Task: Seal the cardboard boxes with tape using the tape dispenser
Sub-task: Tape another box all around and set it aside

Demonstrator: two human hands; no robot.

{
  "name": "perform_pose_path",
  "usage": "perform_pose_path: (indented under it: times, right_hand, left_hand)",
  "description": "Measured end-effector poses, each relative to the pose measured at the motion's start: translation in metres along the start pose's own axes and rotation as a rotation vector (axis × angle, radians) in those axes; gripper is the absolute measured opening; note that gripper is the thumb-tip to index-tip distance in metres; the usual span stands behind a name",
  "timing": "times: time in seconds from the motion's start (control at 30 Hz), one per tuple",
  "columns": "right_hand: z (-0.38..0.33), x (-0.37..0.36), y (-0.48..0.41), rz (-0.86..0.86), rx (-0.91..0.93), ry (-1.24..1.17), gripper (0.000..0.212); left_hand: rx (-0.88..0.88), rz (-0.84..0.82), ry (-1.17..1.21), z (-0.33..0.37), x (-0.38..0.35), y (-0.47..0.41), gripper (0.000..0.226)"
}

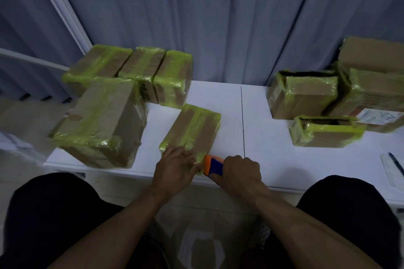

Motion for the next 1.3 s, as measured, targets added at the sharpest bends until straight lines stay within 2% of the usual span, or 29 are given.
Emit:
perform_pose_path:
  times: [0.17,0.23,0.37,0.47,0.53,0.6,0.67,0.77,0.8,0.87,0.97,1.0,1.1,1.17,1.27,1.3]
  right_hand:
    - [0.017,0.009,0.001,-0.007,-0.087,-0.096,0.064]
    - [0.029,0.014,0.003,0.006,-0.128,-0.145,0.062]
    - [0.045,0.016,0.011,0.016,-0.176,-0.310,0.062]
    - [0.048,0.015,0.014,0.028,-0.142,-0.415,0.064]
    - [0.050,0.016,0.016,0.034,-0.100,-0.509,0.062]
    - [0.050,0.021,0.019,0.045,-0.064,-0.585,0.060]
    - [0.053,0.028,0.023,0.083,-0.051,-0.641,0.060]
    - [0.059,0.037,0.028,0.127,-0.043,-0.670,0.065]
    - [0.060,0.038,0.028,0.131,-0.041,-0.671,0.067]
    - [0.060,0.037,0.030,0.134,-0.034,-0.674,0.070]
    - [0.061,0.032,0.033,0.115,-0.027,-0.679,0.069]
    - [0.061,0.031,0.033,0.106,-0.026,-0.672,0.068]
    - [0.062,0.029,0.032,0.093,-0.026,-0.648,0.065]
    - [0.063,0.025,0.030,0.092,-0.018,-0.643,0.064]
    - [0.063,0.023,0.029,0.089,-0.006,-0.622,0.063]
    - [0.062,0.023,0.028,0.090,0.003,-0.617,0.062]
  left_hand:
    - [0.083,-0.016,-0.295,0.015,0.007,-0.008,0.050]
    - [0.115,-0.002,-0.343,0.017,0.004,-0.009,0.044]
    - [0.187,0.046,-0.259,0.013,-0.003,-0.001,0.043]
    - [0.277,-0.057,-0.215,0.003,0.000,-0.002,0.047]
    - [0.324,-0.049,-0.111,-0.003,0.005,-0.001,0.044]
    - [0.278,-0.048,-0.089,0.000,0.009,0.004,0.039]
    - [0.131,-0.091,-0.097,0.008,0.010,0.009,0.036]
    - [0.035,-0.228,-0.040,0.002,0.011,0.009,0.038]
    - [0.045,-0.242,-0.074,-0.004,0.012,0.006,0.035]
    - [0.046,-0.164,-0.260,-0.015,0.017,-0.001,0.041]
    - [0.161,-0.088,-0.437,-0.026,0.034,-0.007,0.047]
    - [0.183,-0.094,-0.430,-0.026,0.034,-0.007,0.048]
    - [0.237,-0.169,-0.154,-0.005,0.029,0.002,0.054]
    - [0.230,-0.258,-0.065,0.018,0.016,0.012,0.061]
    - [0.110,-0.325,-0.222,0.041,-0.003,0.024,0.087]
    - [0.076,-0.313,-0.273,0.043,-0.006,0.025,0.088]
Point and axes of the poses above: each hand's wrist, its own y-axis away from the middle knuckle, its own x-axis out of the back of the hand, z = x × y, the point moved 5 cm from there along -y, towards the middle knuckle, and after that the axes turned 6 degrees about -z, right-handed, at the moved point
